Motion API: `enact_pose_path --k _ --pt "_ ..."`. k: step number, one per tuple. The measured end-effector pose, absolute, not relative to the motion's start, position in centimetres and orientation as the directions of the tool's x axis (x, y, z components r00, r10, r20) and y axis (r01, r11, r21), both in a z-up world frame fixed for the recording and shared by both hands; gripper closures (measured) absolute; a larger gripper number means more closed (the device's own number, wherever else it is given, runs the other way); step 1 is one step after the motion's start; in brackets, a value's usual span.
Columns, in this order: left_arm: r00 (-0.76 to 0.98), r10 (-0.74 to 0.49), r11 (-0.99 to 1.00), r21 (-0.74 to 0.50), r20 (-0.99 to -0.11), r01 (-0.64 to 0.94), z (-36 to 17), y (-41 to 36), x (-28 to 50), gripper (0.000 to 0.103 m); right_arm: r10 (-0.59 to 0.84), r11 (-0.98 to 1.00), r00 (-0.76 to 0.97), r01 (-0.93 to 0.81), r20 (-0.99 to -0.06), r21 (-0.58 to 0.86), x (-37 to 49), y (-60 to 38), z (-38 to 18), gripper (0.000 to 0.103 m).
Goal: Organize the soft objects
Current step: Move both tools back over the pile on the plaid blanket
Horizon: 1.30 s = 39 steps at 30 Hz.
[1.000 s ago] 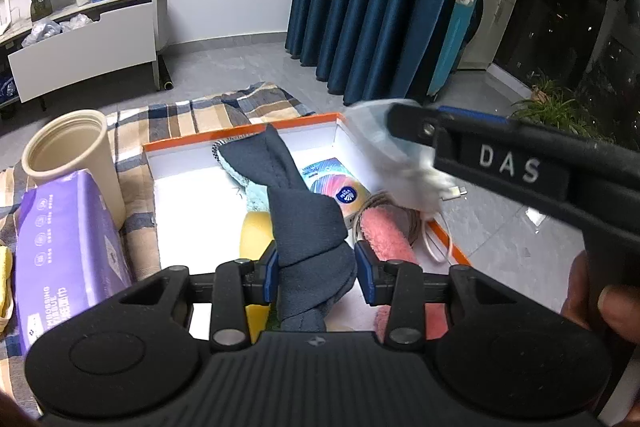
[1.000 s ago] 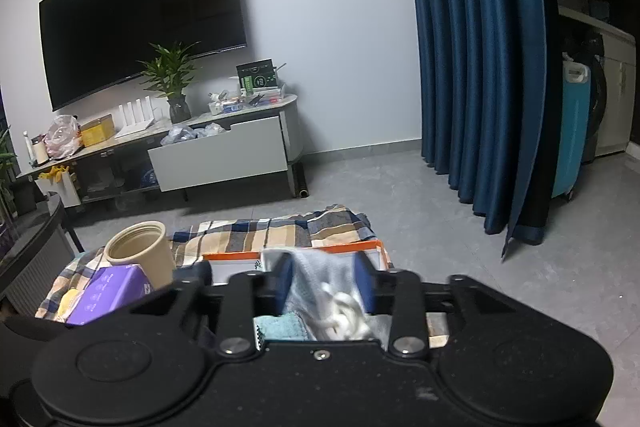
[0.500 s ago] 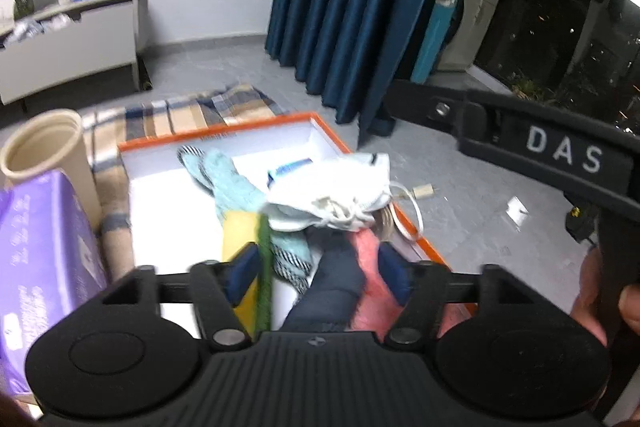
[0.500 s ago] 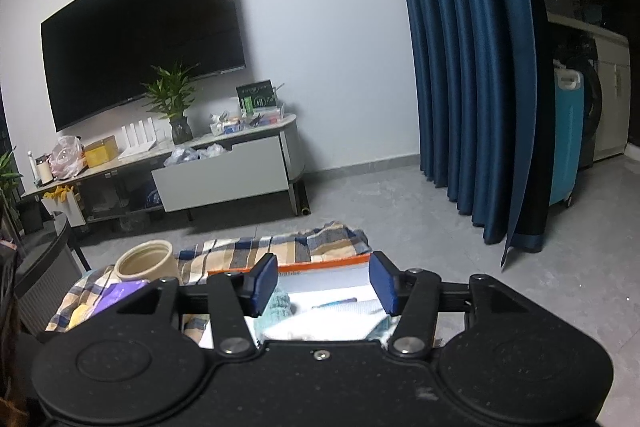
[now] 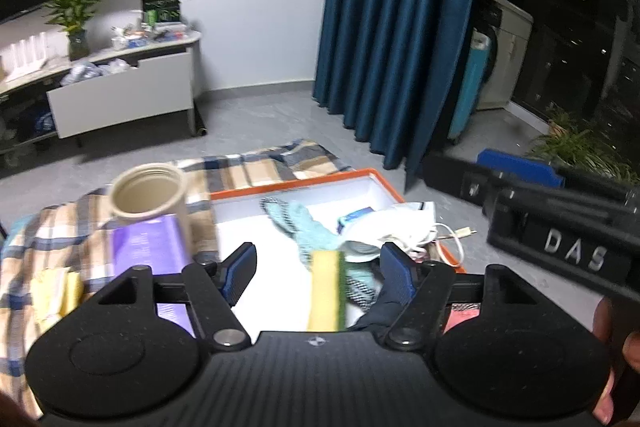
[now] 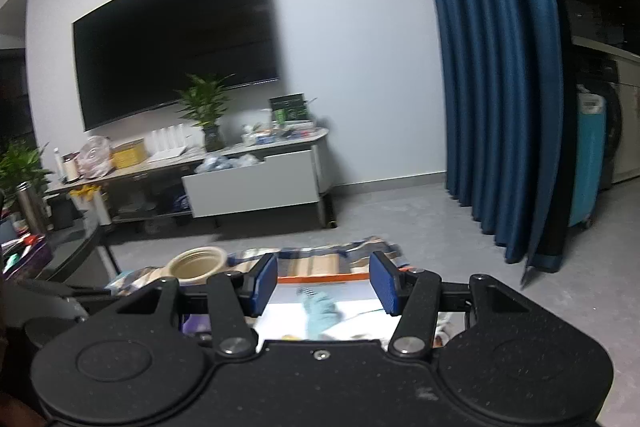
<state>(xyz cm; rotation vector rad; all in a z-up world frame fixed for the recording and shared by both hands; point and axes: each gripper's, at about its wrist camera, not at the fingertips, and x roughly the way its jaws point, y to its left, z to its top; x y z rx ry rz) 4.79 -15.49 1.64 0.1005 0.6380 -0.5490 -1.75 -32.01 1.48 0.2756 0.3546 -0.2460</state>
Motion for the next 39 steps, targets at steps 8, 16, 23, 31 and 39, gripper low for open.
enact_pose_path --k 8,16,23,31,39 --pt "0.709 -0.424 0.88 -0.072 -0.563 0.469 3.0 -12.5 4.0 0.033 -0.13 0.95 0.928 0.217 -0.349 0.224 -0.9 -28.9 2.9 0.04" --pt "0.742 -0.386 0.905 -0.07 -0.549 0.419 3.5 -10.5 3.4 0.032 -0.085 0.962 0.937 0.165 -0.338 0.216 -0.3 -26.6 3.8 0.039" --pt "0.759 -0.352 0.927 -0.091 -0.548 0.364 3.3 -7.9 3.2 0.031 -0.036 0.974 0.94 0.109 -0.339 0.2 0.7 -24.2 4.0 0.038" --pt "0.769 -0.28 0.956 -0.096 -0.575 0.276 2.2 -4.2 3.8 0.029 0.011 0.98 0.94 0.057 -0.341 0.189 1.5 -22.4 3.9 0.037" --pt "0.706 -0.24 0.965 -0.083 -0.666 0.249 -2.4 -0.7 6.2 0.028 0.016 0.979 0.935 0.058 -0.355 0.196 1.8 -22.3 3.3 0.037"
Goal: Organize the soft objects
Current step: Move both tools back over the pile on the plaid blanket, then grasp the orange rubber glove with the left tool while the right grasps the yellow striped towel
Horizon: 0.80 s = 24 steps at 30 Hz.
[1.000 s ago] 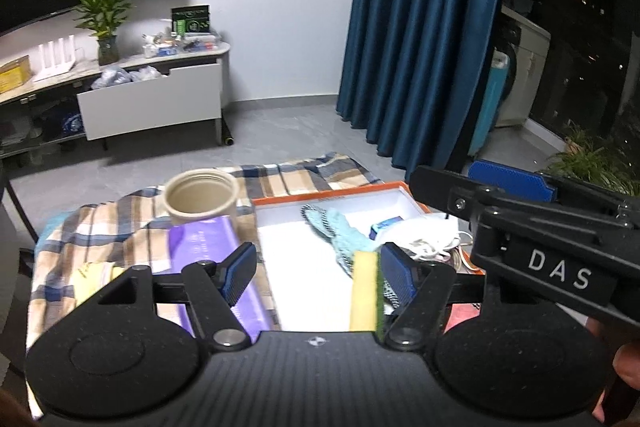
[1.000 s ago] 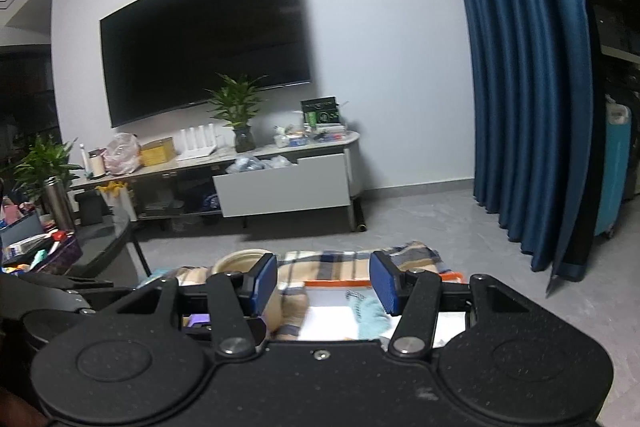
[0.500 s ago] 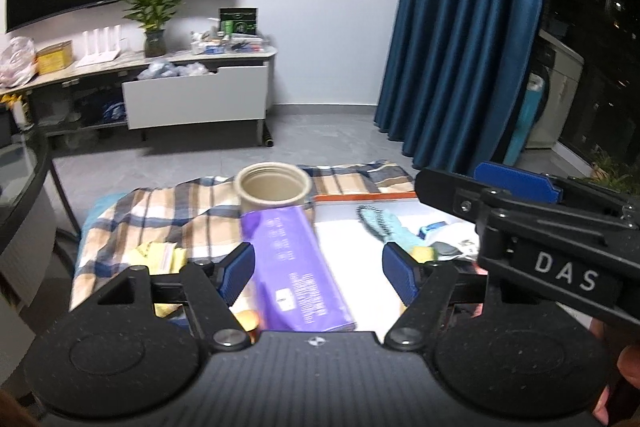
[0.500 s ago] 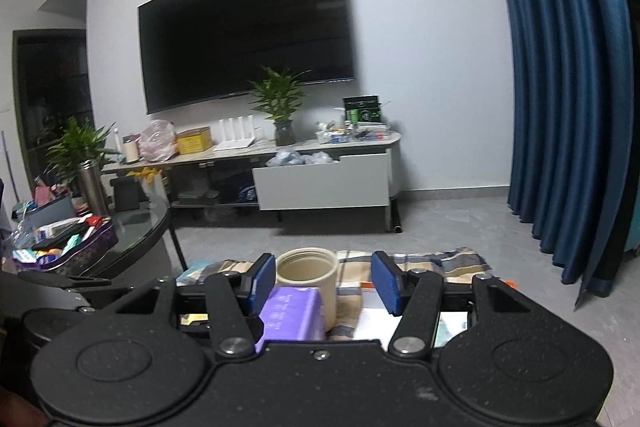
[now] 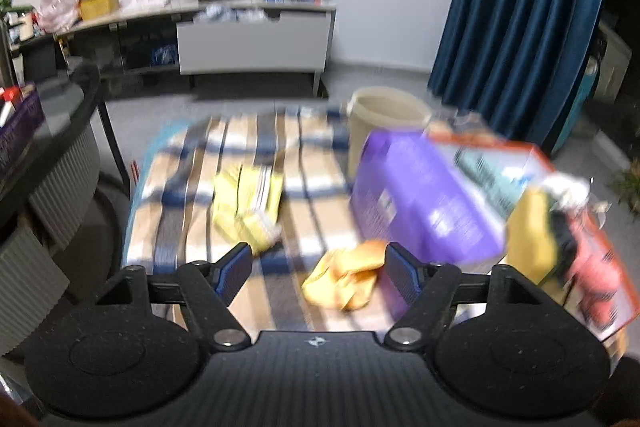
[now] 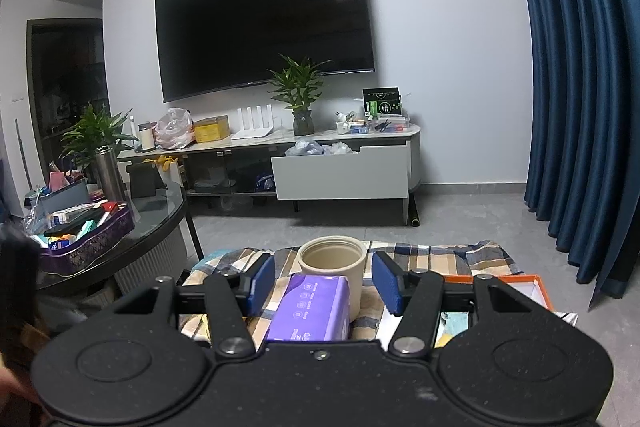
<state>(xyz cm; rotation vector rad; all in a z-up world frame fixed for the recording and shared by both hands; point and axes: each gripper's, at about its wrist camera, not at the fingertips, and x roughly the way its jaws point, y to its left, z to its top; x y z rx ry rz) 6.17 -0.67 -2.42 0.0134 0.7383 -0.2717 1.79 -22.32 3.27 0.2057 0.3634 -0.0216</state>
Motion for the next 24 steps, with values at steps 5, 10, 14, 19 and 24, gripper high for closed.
enact_pose_path --k 5,10,14,19,24 --pt "0.669 -0.268 0.941 -0.041 -0.693 0.335 -5.3 -1.1 7.6 0.027 0.014 0.98 0.931 0.06 -0.364 0.19 2.1 -22.3 2.9 0.037" --pt "0.644 -0.309 0.901 0.002 -0.7 0.435 -7.5 -1.8 8.8 0.026 -0.002 0.979 0.925 0.078 -0.379 0.187 2.3 -22.5 2.5 0.037" --pt "0.624 -0.342 0.876 0.003 -0.702 0.483 -8.7 -2.5 10.0 0.026 -0.022 0.977 0.921 0.103 -0.39 0.188 2.4 -23.0 2.1 0.037" --pt "0.623 -0.334 0.866 0.03 -0.708 0.499 -9.9 -3.2 10.9 0.028 -0.025 0.977 0.919 0.106 -0.395 0.186 2.7 -23.0 1.8 0.037" --pt "0.612 -0.372 0.856 -0.002 -0.698 0.518 -10.1 -3.3 10.5 0.063 -0.002 0.98 0.917 0.082 -0.398 0.183 3.1 -22.1 1.7 0.037"
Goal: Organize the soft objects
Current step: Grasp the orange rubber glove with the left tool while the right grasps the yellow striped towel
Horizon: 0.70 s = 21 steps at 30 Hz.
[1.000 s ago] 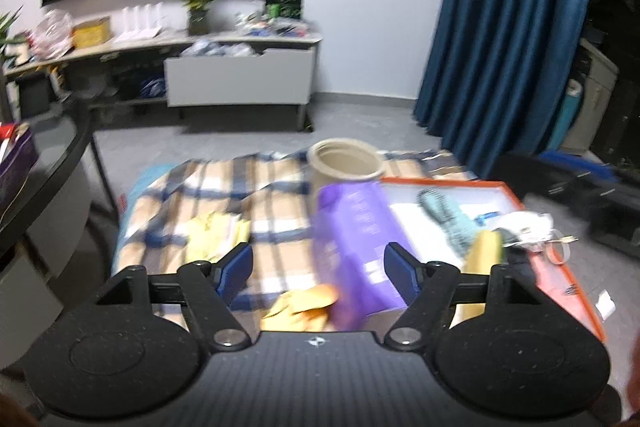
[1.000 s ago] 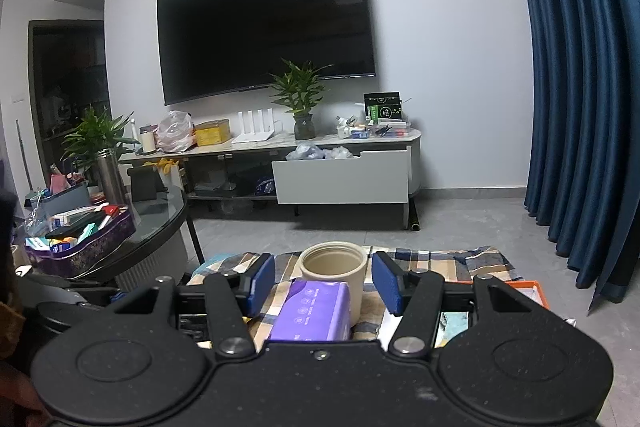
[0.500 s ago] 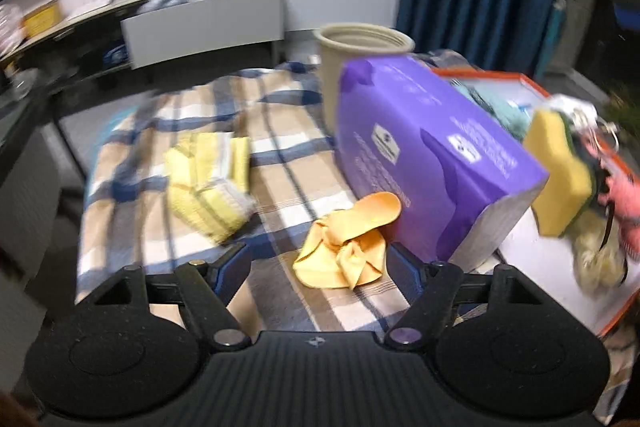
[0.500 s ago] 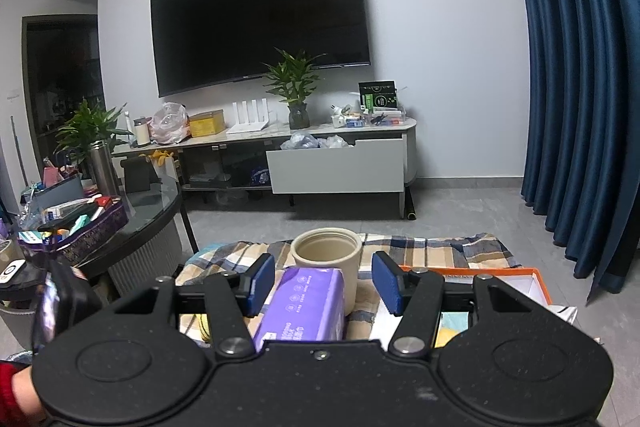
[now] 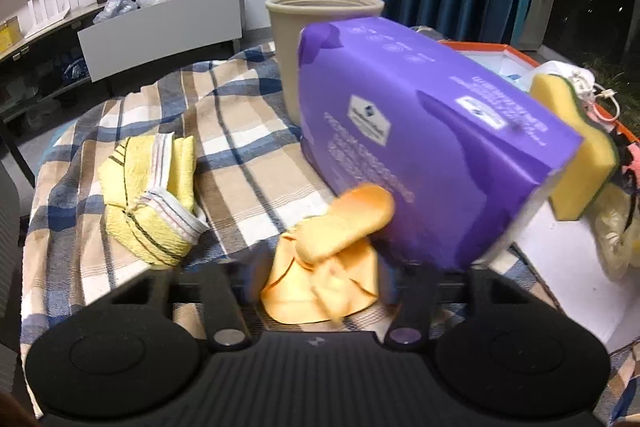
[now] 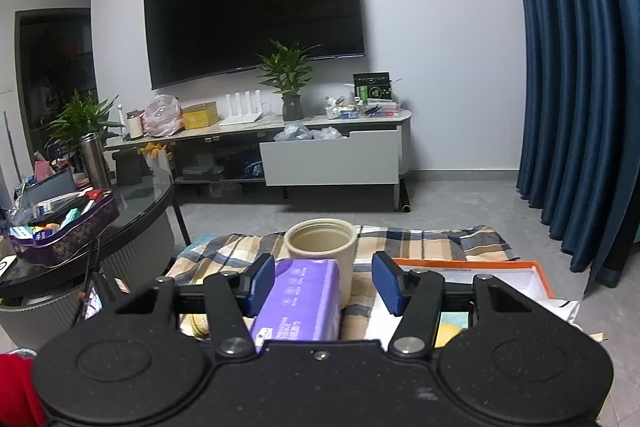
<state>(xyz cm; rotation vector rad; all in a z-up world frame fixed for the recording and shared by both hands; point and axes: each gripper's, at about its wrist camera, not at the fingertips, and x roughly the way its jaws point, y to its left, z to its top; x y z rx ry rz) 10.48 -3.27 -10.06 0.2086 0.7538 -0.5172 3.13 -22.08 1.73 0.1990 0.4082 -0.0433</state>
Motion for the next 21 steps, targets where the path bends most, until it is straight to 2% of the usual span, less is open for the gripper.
enact_pose_path --k 2,5,11,21 --pt "0.623 -0.371 0.867 -0.015 -0.689 0.499 -9.9 -3.0 10.4 0.076 0.009 0.982 0.917 0.068 -0.399 0.178 3.3 -21.6 1.8 0.037" --pt "0.624 -0.391 0.88 -0.077 -0.677 0.468 -9.5 -1.9 10.6 0.078 0.025 0.985 0.917 0.046 -0.398 0.169 3.4 -21.2 2.0 0.037" --pt "0.69 -0.361 0.913 -0.089 -0.628 0.397 -7.2 0.1 9.0 0.079 0.062 0.986 0.909 0.01 -0.412 0.169 4.2 -19.9 1.8 0.037" --pt "0.774 -0.171 0.985 -0.078 -0.61 0.157 -3.9 5.4 7.9 0.079 0.19 0.975 0.861 -0.11 -0.471 0.191 8.2 -14.3 -0.5 0.037"
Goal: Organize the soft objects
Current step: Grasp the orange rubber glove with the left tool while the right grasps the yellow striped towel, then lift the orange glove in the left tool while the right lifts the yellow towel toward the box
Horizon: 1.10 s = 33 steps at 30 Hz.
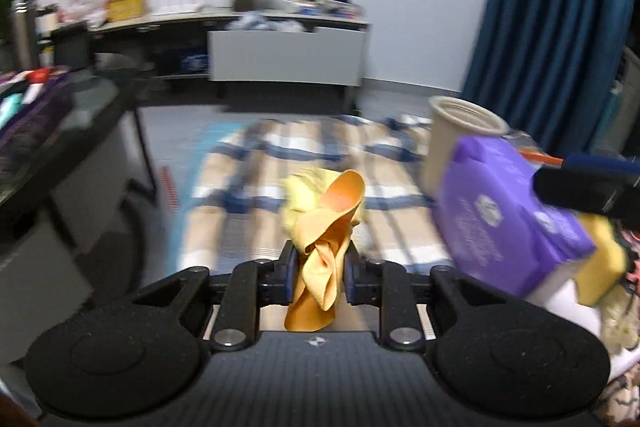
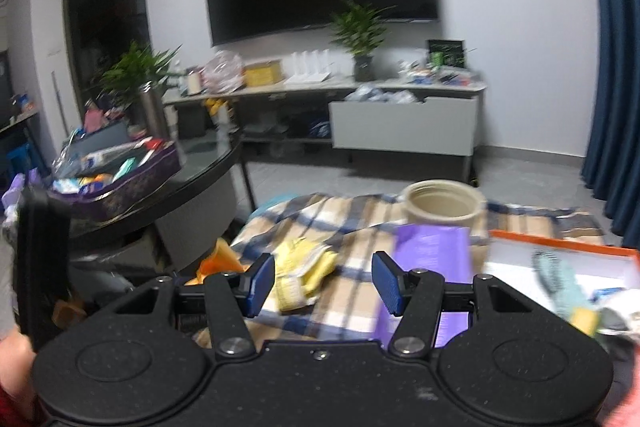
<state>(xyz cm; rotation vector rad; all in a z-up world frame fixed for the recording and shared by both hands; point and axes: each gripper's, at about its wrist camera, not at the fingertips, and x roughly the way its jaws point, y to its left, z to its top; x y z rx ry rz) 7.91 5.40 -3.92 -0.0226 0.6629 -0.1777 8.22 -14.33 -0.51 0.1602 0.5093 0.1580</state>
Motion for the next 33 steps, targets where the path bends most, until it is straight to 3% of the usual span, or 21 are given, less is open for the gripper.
enact_pose_path --k 8,13,29,32,33 --pt "0.776 -0.087 0.993 -0.112 -0.624 0.022 -2.9 8.1 9.2 0.079 0.203 0.973 0.822 -0.109 -0.532 0.202 13.5 -10.2 -3.4 0.032" --pt "0.774 -0.066 0.992 -0.128 -0.63 -0.019 -2.9 9.2 10.0 0.079 0.162 0.983 0.797 -0.075 -0.582 0.17 16.8 -8.4 -5.4 0.024" --pt "0.743 -0.024 0.988 -0.128 -0.669 -0.083 -4.6 10.4 12.5 0.079 0.114 0.991 0.71 -0.032 -0.694 0.13 24.5 -6.5 -10.5 0.023" --pt "0.737 -0.019 0.989 -0.123 -0.675 -0.087 -4.6 10.3 12.7 0.079 0.122 0.991 0.705 -0.045 -0.699 0.127 24.8 -6.5 -10.8 0.033" --pt "0.737 -0.019 0.989 -0.122 -0.676 -0.087 -4.6 10.3 12.8 0.079 0.121 0.991 0.707 -0.046 -0.697 0.125 24.8 -6.5 -10.8 0.045"
